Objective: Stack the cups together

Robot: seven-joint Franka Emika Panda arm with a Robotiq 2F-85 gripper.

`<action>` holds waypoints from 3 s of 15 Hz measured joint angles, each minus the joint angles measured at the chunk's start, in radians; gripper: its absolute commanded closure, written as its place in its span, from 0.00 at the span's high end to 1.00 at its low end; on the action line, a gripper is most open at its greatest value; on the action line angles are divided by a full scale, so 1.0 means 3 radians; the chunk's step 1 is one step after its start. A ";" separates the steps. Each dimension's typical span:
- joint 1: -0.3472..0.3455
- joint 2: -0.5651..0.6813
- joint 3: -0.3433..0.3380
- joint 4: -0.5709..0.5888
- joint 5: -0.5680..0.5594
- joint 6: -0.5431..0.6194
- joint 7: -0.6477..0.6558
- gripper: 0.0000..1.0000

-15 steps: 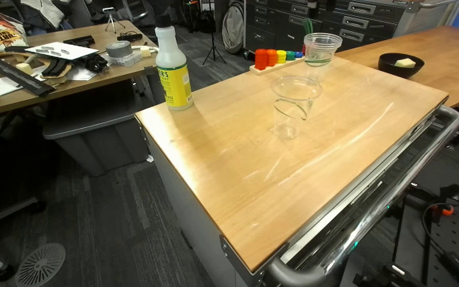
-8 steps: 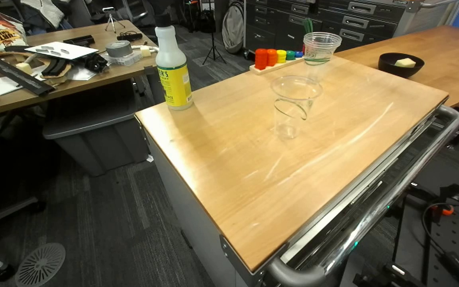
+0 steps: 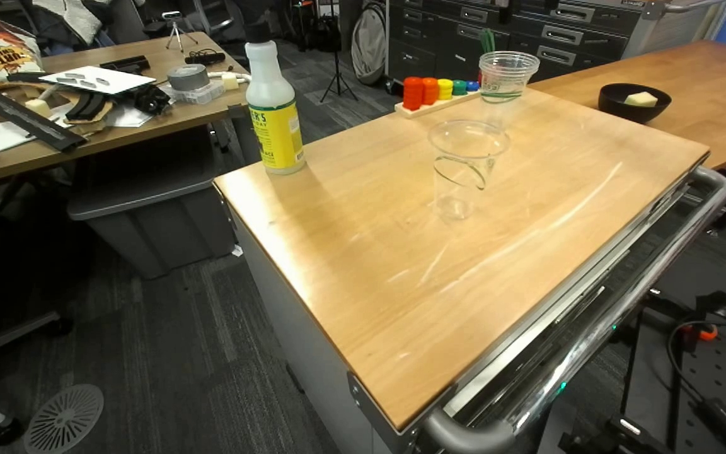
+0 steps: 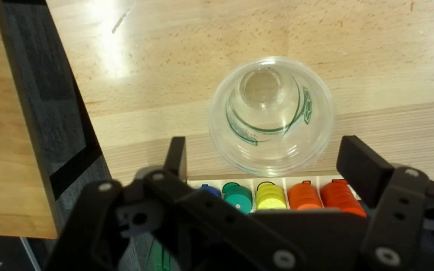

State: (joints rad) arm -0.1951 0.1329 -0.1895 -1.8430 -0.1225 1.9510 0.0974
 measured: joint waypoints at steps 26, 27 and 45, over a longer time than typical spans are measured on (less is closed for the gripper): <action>-0.0282 0.0431 -0.0075 0.0032 0.0529 0.0001 -0.0357 0.01; -0.0289 0.0423 -0.0076 0.0044 0.0581 0.0001 -0.0373 0.03; -0.0250 -0.0429 -0.0036 -0.0274 0.1125 -0.0073 -0.0902 0.03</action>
State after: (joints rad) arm -0.2703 0.0043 -0.2003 -1.9252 0.2152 1.9291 -0.1733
